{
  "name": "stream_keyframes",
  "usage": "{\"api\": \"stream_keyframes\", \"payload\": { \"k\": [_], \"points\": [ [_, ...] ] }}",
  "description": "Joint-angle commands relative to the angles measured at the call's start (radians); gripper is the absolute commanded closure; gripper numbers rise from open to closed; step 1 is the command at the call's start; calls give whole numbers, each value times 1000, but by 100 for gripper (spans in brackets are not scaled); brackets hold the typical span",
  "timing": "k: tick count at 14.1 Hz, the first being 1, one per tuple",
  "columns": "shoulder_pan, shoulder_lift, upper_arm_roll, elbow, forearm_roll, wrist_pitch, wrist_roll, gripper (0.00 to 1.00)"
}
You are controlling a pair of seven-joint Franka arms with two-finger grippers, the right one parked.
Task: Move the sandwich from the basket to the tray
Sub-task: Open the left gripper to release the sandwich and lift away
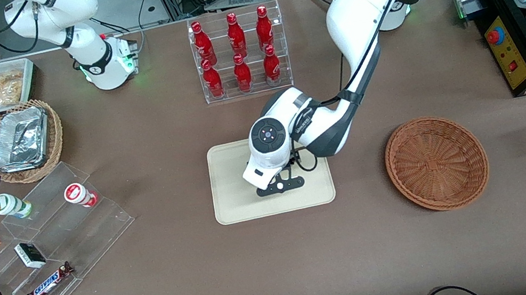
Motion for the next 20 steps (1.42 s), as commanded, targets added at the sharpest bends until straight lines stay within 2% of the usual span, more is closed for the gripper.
{"api": "stream_keyframes", "payload": {
  "k": [1, 2, 6, 9, 11, 20],
  "points": [
    [29, -103, 28, -7, 26, -115, -7, 0],
    [53, -138, 48, -7, 28, -175, 4, 0],
    [199, -281, 62, -33, 18, -391, 240, 0],
    [343, -446, 62, -176, 6, -416, 411, 0],
    [412, -534, 62, -242, 8, -417, 450, 0],
    [556, -694, 62, -233, -3, -611, 591, 0]
  ]
}}
